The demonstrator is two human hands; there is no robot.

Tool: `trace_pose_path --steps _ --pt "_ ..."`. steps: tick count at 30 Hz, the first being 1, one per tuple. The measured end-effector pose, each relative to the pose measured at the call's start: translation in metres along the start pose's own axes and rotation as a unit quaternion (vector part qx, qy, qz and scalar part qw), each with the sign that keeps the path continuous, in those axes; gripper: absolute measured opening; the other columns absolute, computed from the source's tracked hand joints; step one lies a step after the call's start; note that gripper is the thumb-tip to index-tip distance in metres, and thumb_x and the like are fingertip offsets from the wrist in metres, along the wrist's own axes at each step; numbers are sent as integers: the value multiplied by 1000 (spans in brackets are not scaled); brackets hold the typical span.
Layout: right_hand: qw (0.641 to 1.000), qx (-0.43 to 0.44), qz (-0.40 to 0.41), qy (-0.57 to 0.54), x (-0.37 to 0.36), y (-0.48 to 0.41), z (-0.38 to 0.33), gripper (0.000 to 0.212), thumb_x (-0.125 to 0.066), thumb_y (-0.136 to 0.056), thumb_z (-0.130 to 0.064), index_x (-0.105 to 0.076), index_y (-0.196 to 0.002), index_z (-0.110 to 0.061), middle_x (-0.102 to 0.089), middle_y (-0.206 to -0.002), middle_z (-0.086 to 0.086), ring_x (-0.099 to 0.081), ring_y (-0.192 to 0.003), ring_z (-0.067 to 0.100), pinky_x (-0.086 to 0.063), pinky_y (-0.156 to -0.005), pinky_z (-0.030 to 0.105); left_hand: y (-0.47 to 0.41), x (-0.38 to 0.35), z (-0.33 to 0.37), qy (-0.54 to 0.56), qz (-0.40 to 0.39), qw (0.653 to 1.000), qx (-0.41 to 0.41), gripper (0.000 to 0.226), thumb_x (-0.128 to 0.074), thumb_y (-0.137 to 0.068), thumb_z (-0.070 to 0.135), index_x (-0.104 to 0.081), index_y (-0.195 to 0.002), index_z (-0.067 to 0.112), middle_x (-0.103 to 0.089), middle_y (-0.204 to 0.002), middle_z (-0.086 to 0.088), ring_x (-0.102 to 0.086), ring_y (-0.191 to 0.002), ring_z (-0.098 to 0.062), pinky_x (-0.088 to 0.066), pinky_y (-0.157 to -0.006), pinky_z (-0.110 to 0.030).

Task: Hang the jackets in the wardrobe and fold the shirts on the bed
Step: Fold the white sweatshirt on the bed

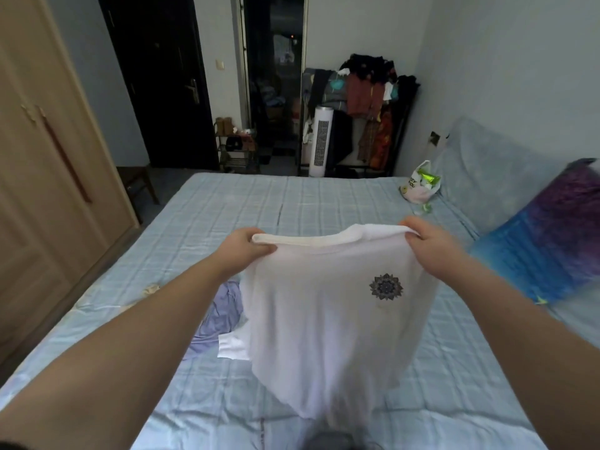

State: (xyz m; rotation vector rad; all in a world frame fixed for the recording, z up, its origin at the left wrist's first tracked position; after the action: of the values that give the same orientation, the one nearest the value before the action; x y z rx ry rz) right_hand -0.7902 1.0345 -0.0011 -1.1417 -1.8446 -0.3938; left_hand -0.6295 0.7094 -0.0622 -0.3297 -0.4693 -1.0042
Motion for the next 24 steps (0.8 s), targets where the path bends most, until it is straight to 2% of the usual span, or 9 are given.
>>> trace_pose_path --steps 5,8,10,13,16,18,21,22,24 --pt "996 23 -25 85 25 19 -2 21 -45 -99 -11 -62 -109 -15 -59 -107 7 -50 -97 24 -33 -77 34 21 33 23 -182 19 983 -32 29 -71 -87 42 -62 -77 17 -62 -74 0 -56 -69 -16 -36 -56 -28" --pt "997 22 -36 58 41 31 -5 16 -46 -98 -12 -59 -95 -22 -61 -99 8 -55 -93 27 -40 -76 37 41 54 43 -235 34 970 -41 39 -67 -88 52 -62 -77 15 -60 -72 -3 -55 -68 -19 -35 -56 -31" --pt "999 18 -28 33 51 38 -7 17 -46 -98 -11 -58 -93 -23 -61 -100 10 -55 -90 25 -41 -75 35 58 64 60 -204 22 976 -77 33 -63 -92 49 -66 -85 17 -64 -79 1 -58 -72 -14 -39 -59 -28" --pt "998 22 10 -60 68 52 -16 16 -48 -94 -9 -62 -101 -11 -61 -104 14 -55 -96 27 -37 -78 34 83 72 89 -137 4 981 -138 27 -54 -99 42 -67 -99 19 -68 -91 4 -63 -83 -10 -47 -72 -30" --pt "991 58 20 -115 90 72 -33 27 -47 -73 -21 -63 -92 -12 -59 -91 10 -51 -83 18 -36 -74 33 100 84 115 -132 3 977 -170 32 -55 -99 43 -67 -107 14 -70 -99 -3 -66 -90 -17 -53 -82 -38" --pt "993 79 14 -88 106 81 -36 32 -48 -69 -25 -64 -93 -12 -61 -87 9 -52 -80 16 -36 -74 33 106 98 129 -173 -26 969 -174 34 -59 -96 45 -65 -103 13 -68 -98 -6 -66 -89 -21 -53 -80 -41" --pt "996 67 11 -55 120 89 -28 21 -56 -85 -42 -66 -98 -30 -65 -97 -5 -56 -96 16 -40 -90 36 111 115 140 -318 -94 925 -186 17 -59 -97 38 -63 -101 22 -65 -97 1 -63 -90 -17 -53 -81 -40" --pt "997 56 25 -48 122 90 -24 22 -54 -91 -44 -67 -101 -29 -65 -102 -4 -55 -100 17 -40 -94 38 111 117 141 -344 -107 915 -184 13 -57 -99 35 -63 -102 23 -64 -97 4 -63 -92 -16 -52 -82 -39" --pt "997 61 52 -18 122 91 -19 27 -48 -92 -44 -64 -93 -22 -63 -92 -1 -54 -95 21 -40 -88 39 109 117 138 -354 -98 912 -181 15 -51 -102 30 -64 -100 23 -64 -94 7 -62 -92 -16 -50 -81 -36"
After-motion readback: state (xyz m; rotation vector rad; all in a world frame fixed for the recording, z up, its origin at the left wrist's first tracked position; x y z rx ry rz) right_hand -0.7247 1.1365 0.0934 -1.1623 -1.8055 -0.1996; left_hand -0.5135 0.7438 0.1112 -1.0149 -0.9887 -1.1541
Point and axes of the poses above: each hand's wrist, its own y-axis away from the middle knuckle, its own x-axis out of the back of the hand, z = x × y, the point moved 2 cm from there along -y, towards the middle knuckle
